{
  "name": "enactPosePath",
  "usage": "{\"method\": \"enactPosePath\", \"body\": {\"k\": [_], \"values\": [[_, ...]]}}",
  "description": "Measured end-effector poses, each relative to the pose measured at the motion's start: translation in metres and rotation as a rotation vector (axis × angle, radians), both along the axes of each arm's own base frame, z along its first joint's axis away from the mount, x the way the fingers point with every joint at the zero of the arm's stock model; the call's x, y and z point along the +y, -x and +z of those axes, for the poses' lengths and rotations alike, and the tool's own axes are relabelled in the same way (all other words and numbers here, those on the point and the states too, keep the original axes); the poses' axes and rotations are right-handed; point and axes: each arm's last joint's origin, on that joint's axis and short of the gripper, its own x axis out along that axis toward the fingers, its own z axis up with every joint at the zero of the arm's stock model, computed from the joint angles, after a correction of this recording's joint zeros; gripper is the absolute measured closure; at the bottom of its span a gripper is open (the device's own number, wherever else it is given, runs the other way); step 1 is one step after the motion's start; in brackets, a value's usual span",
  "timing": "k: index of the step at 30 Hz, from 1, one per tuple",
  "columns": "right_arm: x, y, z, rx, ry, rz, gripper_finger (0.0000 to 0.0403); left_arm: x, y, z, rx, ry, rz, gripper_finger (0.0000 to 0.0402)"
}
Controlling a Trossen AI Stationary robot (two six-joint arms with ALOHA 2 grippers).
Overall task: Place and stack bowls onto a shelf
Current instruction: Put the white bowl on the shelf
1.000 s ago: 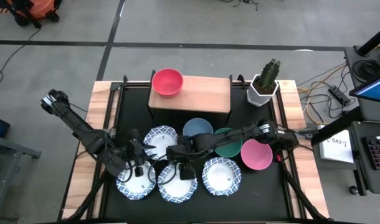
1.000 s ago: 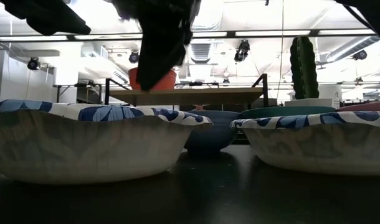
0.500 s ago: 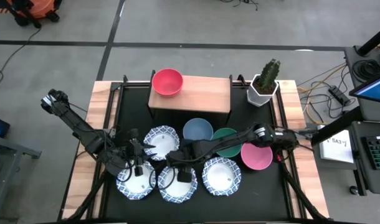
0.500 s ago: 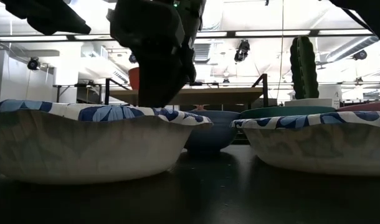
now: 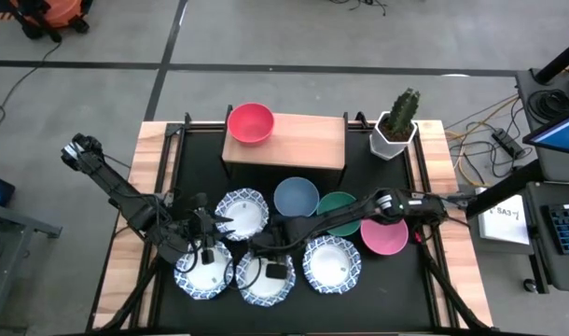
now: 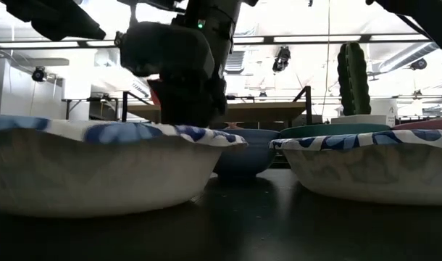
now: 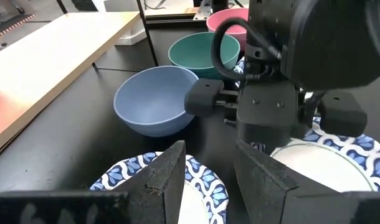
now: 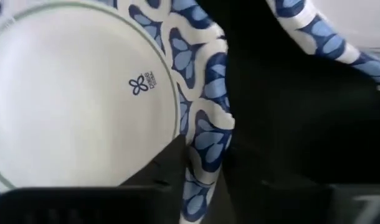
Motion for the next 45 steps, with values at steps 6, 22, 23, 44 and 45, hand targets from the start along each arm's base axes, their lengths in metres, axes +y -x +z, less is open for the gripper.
{"method": "enactPosePath", "body": {"k": [6, 22, 23, 44, 45], "values": [[0.000, 0.001, 0.002, 0.004, -0.022, 0.006, 0.0388, 0.000, 0.000, 0.000, 0.000, -0.002, -0.001, 0.0281], [-0.033, 0.044, 0.127, -0.163, -0.156, -0.066, 0.0390, 0.001, 0.000, 0.003, -0.027, 0.000, 0.019, 0.0281], [-0.039, 0.049, 0.139, -0.188, -0.169, -0.101, 0.0390, 0.001, 0.000, 0.003, -0.029, 0.002, 0.020, 0.0281], [-0.281, 0.178, 0.221, -0.187, 0.006, -0.787, 0.0391, 0.002, -0.002, 0.009, -0.113, -0.007, 0.094, 0.0281], [-0.289, 0.179, 0.218, -0.177, 0.010, -0.796, 0.0391, 0.002, -0.002, 0.009, -0.116, 0.001, 0.097, 0.0281]]}}
